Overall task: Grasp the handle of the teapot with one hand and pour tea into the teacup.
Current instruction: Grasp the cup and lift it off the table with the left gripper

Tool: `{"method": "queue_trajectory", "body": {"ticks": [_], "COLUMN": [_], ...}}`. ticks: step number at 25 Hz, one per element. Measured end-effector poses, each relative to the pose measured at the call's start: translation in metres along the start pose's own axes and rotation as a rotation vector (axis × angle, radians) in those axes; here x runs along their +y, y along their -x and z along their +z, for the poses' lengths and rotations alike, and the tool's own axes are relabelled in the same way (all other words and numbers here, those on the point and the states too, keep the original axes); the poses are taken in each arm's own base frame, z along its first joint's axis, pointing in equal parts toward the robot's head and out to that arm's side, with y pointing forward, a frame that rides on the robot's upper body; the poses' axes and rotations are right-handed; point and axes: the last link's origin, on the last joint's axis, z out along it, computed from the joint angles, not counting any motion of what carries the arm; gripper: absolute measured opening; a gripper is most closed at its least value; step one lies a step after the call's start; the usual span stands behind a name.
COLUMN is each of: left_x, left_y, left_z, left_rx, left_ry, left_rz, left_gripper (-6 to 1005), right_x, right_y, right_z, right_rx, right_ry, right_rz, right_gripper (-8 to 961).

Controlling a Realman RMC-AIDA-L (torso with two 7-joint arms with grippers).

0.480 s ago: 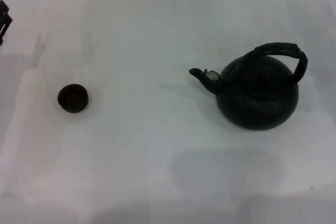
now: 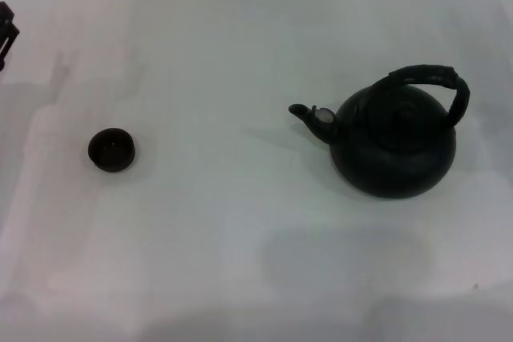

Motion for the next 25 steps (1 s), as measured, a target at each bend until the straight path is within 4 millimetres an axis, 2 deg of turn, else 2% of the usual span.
{"method": "queue_trajectory", "body": {"ticks": [17,25], "left_x": [0.004,0.018], "left_y": [0.002,-0.007], "left_z": [-0.002,-0.007], "left_rx": [-0.006,0.056], "left_ry": [0.016,0.137], "left_rz": [-0.003,-0.025], "left_gripper": [872,872], "right_x": [0.000,0.000], "right_y": [0.001,0.000], "right_z": [0.000,0.000], "right_rx": [-0.004,-0.001], "right_ry": [0.003,0.001], "right_rz": [-0.001,-0.002], "right_gripper": [840,839]}}
